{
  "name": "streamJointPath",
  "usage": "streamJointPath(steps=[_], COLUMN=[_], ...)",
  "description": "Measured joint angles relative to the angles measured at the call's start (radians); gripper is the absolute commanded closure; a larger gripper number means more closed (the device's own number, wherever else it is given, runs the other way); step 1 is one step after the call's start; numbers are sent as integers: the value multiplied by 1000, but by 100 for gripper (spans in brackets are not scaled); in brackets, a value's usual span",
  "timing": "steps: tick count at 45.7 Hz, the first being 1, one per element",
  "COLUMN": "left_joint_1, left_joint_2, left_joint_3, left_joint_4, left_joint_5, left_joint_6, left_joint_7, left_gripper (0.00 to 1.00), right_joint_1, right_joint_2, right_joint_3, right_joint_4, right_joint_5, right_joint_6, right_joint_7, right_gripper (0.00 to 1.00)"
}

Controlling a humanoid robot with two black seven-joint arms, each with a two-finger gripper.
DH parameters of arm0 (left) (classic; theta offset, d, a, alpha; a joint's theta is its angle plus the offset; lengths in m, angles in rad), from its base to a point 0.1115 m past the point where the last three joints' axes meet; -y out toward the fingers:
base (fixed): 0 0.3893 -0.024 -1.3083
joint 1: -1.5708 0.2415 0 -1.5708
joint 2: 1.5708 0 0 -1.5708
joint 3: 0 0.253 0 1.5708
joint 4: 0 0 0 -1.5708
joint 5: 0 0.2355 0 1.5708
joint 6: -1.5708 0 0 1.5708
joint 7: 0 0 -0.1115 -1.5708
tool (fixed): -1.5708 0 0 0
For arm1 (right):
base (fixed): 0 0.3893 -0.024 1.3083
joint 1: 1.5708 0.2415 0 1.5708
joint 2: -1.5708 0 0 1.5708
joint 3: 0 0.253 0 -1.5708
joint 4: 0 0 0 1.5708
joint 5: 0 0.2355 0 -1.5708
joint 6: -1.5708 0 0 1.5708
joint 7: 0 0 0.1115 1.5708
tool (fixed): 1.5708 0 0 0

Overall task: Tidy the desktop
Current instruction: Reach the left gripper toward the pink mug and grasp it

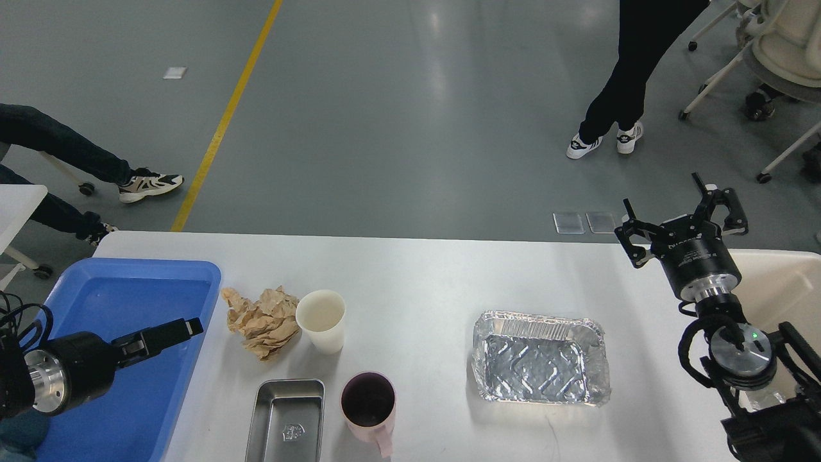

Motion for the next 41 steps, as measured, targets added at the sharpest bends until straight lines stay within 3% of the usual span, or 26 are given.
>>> streamJointPath(steps=[17,29,41], left_joint_1=[-8,-98,-160], left_joint_2=[45,94,104], left_joint_3=[1,0,-2], left_joint_4=[0,-1,-1], left_joint_5=[4,4,4], left_joint_6=[-20,-66,-116], left_joint_7=[-10,-51,-60], left_gripper=[3,3,3], right_joint_1=[1,0,-3], right_joint_2=[-1,-13,-21], right_joint_3=[0,0,0], right_joint_4=[-9,-7,-7], right_joint_5=[0,0,0], right_joint_6=[7,7,7], right_joint_7=[0,0,0], right_gripper=[0,0,0])
